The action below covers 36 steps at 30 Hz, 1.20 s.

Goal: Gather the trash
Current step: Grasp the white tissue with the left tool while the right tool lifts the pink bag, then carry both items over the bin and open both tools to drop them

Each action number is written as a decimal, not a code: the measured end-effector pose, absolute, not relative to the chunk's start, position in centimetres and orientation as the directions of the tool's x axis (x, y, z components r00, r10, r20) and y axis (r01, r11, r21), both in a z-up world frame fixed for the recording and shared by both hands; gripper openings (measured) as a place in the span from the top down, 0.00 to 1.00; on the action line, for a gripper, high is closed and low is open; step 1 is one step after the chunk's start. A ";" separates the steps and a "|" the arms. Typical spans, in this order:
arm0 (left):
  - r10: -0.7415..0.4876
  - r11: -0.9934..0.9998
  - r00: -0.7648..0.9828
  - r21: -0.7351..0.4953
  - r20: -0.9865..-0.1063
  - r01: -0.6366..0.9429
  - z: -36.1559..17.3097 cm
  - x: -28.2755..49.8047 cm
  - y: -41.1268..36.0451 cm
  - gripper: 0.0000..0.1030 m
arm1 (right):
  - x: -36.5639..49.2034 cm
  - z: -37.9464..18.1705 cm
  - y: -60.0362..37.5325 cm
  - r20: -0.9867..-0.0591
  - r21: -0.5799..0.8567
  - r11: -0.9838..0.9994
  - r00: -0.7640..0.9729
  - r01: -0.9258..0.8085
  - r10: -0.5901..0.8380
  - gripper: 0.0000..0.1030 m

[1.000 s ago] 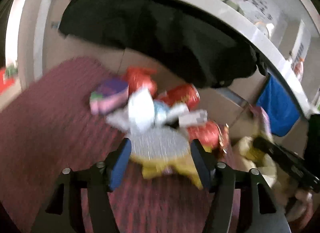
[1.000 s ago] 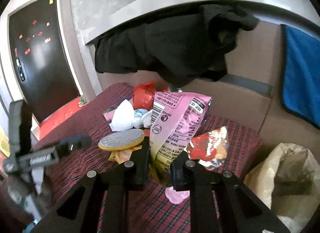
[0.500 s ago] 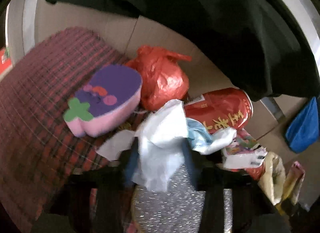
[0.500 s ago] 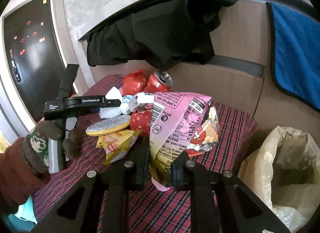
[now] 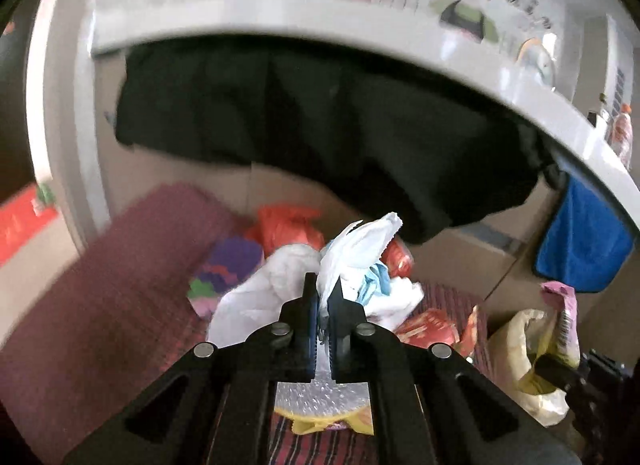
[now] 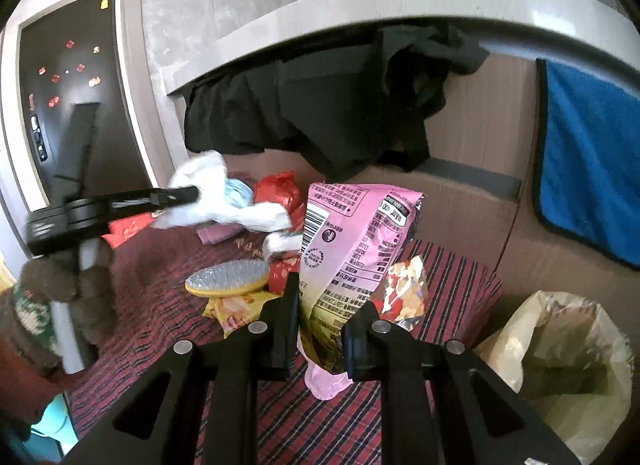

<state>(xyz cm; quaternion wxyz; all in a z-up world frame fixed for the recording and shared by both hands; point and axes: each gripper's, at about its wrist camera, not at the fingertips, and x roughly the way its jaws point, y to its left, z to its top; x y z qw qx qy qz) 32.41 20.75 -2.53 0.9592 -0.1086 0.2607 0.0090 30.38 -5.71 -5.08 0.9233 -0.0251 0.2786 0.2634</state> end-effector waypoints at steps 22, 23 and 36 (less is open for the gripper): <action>-0.204 0.975 0.954 -0.131 -0.219 0.179 4.6 23.1 -2.2 0.96 | 22.3 4.3 -23.1 -0.267 -0.004 0.957 0.922 -0.290 0.279 0.84; -0.218 0.973 0.948 -0.128 -0.231 0.192 4.2 23.3 -3.2 0.96 | 22.4 4.2 -23.6 -0.267 -0.008 0.960 0.926 -0.279 0.267 0.84; -0.314 0.949 0.885 -0.113 -0.342 0.293 -0.3 29.8 -10.4 0.98 | 26.4 -0.9 -30.2 -0.375 0.040 0.983 0.909 -0.178 0.180 0.84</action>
